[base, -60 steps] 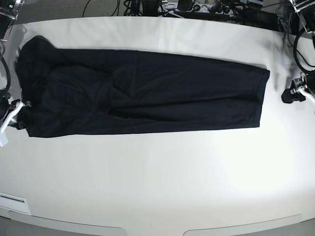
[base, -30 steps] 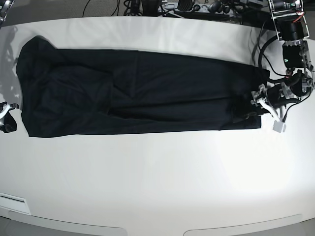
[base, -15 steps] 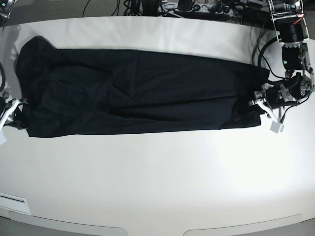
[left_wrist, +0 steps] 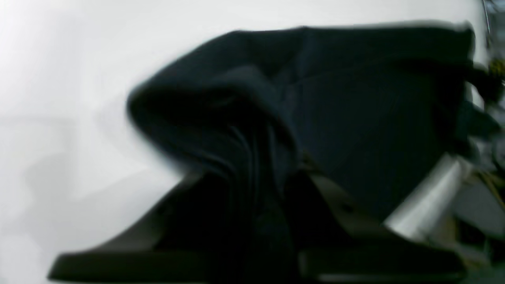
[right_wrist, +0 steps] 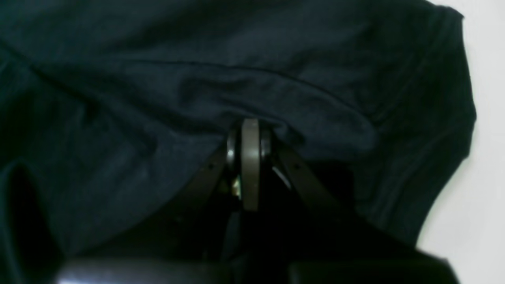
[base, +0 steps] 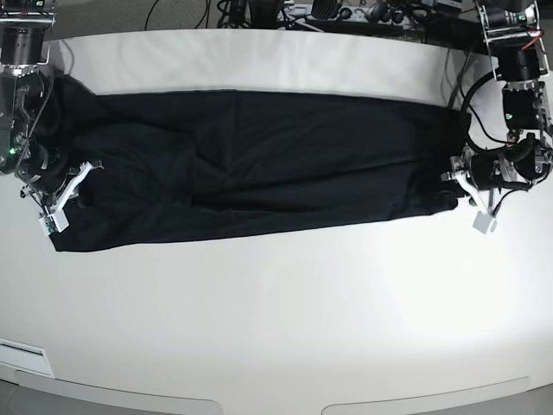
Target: Fold the T-shirt properly
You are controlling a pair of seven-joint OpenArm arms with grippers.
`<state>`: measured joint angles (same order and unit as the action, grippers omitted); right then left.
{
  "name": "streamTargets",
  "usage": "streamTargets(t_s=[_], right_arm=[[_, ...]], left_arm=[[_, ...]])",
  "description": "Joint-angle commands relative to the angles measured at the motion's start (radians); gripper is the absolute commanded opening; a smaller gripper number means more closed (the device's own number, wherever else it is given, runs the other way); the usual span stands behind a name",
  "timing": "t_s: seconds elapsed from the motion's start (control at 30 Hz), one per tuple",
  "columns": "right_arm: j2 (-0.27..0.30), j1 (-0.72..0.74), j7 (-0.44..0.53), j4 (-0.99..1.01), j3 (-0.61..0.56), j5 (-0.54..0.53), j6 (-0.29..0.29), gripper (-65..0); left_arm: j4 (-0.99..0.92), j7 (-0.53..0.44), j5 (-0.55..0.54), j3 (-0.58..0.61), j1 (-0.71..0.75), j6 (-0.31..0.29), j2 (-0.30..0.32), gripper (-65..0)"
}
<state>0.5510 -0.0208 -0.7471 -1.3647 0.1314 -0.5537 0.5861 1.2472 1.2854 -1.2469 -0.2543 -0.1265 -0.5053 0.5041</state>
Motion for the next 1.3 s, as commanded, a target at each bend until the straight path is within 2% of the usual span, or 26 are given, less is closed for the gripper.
streamTargets(t_s=[0.0, 0.03, 0.07, 0.2, 0.3, 0.43, 0.63, 0.7, 0.83, 1.07, 1.27], right_arm=[[0.008, -0.004, -0.047, 0.005, -0.008, 0.027, -0.006, -65.0], [0.008, -0.004, -0.046, 0.004, -0.008, 0.023, -0.006, -65.0], [0.009, -0.004, -0.05, 0.002, -0.007, 0.01, -0.006, -65.0], [0.009, -0.002, -0.08, 0.003, -0.007, -0.043, -0.006, -65.0], [0.008, -0.002, -0.081, 0.003, -0.007, -0.052, -0.006, -65.0], [0.006, -0.002, -0.079, 0.003, -0.007, -0.052, -0.006, -65.0], [-0.006, -0.004, -0.084, 0.003, -0.007, -0.048, -0.005, -65.0], [-0.006, -0.004, -0.084, 0.003, -0.008, -0.048, -0.002, -65.0], [-0.008, -0.004, -0.084, 0.003, -0.007, -0.049, 0.002, -65.0], [-0.008, -0.004, -0.095, 0.003, -0.008, -0.049, 0.018, -65.0], [-0.008, -0.004, -0.101, 0.003, -0.008, -0.079, 0.029, -65.0]], left_arm=[[0.018, 0.028, -0.117, -0.002, -0.016, -0.044, 0.011, -65.0], [0.023, 0.065, -0.204, -0.002, -0.016, -0.074, 0.011, -65.0], [0.026, 0.109, -0.237, -0.002, -0.016, -0.092, 0.01, -65.0], [0.072, 0.111, -0.237, -0.002, -0.018, -0.085, -0.011, -65.0], [0.123, 0.111, -0.237, -0.002, -0.019, -0.079, -0.051, -65.0], [0.202, 0.106, -0.237, -0.002, -0.018, -0.081, -0.145, -65.0], [0.251, 0.075, -0.237, -0.002, -0.019, -0.144, -0.303, -65.0], [0.251, 0.056, -0.237, -0.002, -0.019, -0.185, -0.352, -65.0], [0.249, 0.017, -0.237, -0.002, -0.018, -0.193, -0.438, -65.0], [0.249, -0.114, -0.011, -0.001, -0.018, -0.193, -0.53, -65.0], [0.234, -0.119, 0.017, 0.0, -0.018, -0.193, -0.574, -65.0]])
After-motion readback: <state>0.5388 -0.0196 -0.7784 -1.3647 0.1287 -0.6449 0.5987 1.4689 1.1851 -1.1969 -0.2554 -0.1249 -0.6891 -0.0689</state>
